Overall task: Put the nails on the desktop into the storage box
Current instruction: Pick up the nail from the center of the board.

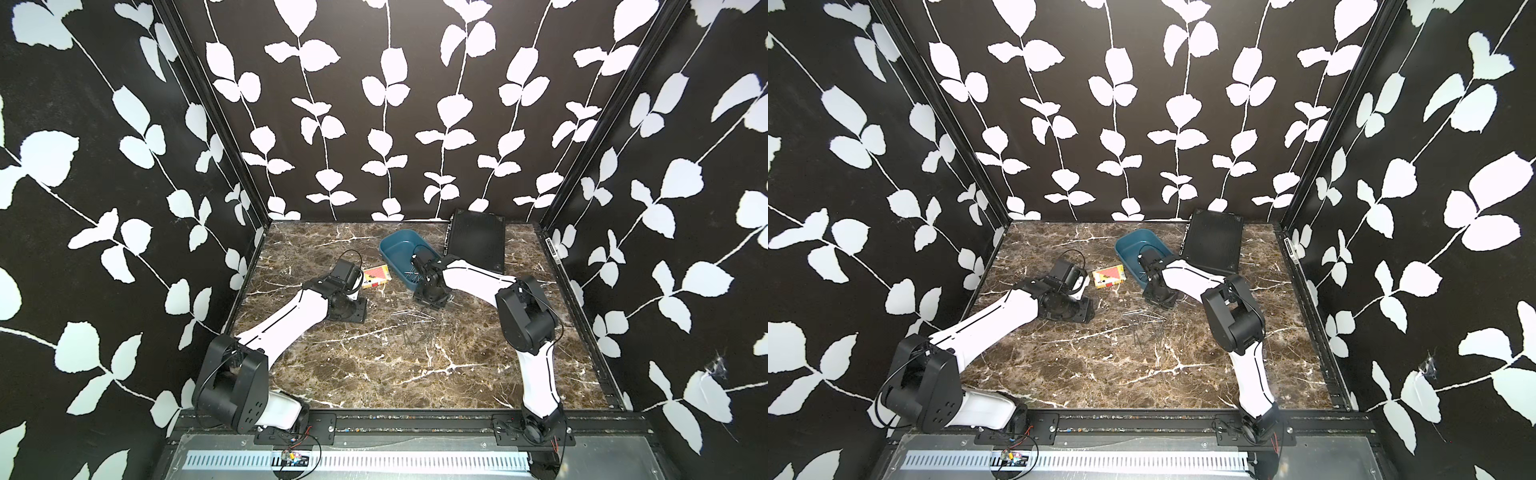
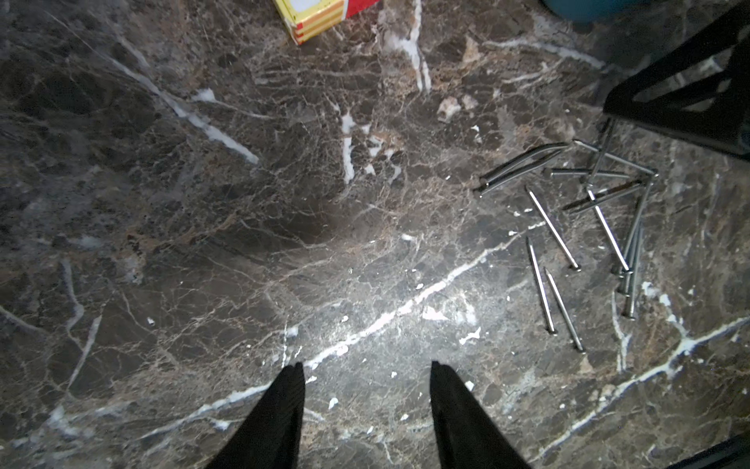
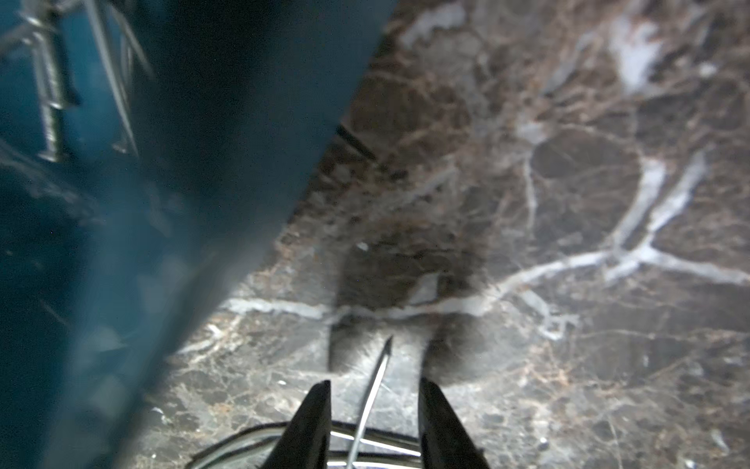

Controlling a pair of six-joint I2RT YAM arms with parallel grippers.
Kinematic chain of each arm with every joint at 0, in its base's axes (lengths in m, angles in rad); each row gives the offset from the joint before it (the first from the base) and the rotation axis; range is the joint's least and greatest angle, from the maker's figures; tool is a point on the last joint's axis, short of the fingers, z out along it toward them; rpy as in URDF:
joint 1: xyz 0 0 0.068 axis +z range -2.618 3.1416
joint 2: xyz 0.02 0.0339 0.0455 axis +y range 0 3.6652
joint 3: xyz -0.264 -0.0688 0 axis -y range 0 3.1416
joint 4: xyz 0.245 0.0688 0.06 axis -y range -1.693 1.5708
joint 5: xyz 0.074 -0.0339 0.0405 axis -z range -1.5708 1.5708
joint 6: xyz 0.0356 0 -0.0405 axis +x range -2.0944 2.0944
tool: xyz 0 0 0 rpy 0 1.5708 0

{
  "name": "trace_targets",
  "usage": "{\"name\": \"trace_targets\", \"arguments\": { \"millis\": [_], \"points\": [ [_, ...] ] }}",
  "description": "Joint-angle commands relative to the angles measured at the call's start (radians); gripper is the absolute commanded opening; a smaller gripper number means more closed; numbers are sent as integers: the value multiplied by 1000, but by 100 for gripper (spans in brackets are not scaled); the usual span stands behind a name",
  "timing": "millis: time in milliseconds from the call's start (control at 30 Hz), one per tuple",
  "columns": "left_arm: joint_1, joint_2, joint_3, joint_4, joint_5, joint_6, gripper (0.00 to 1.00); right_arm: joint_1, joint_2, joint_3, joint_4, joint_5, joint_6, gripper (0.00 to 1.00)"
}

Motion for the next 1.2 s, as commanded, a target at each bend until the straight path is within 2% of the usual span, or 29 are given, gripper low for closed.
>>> {"name": "trace_targets", "arguments": {
  "millis": [0, 167, 567, 900, 1167],
  "points": [
    [15, -15, 24, -30, -17, 33, 52, 13, 46, 29, -68, -3, 5, 32],
    [27, -16, 15, -24, -11, 37, 52, 22, 47, 7, -65, -3, 14, 22],
    [29, -12, -13, -4, 9, 21, 53, 45, 21, -100, 16, -39, 53, 23],
    [29, 2, -16, 4, 21, 6, 53, 44, -4, -115, 15, -24, 56, 1],
    [28, 3, -23, 13, 24, -6, 53, 42, -53, -67, -28, 18, 38, 0]
  ]
}}
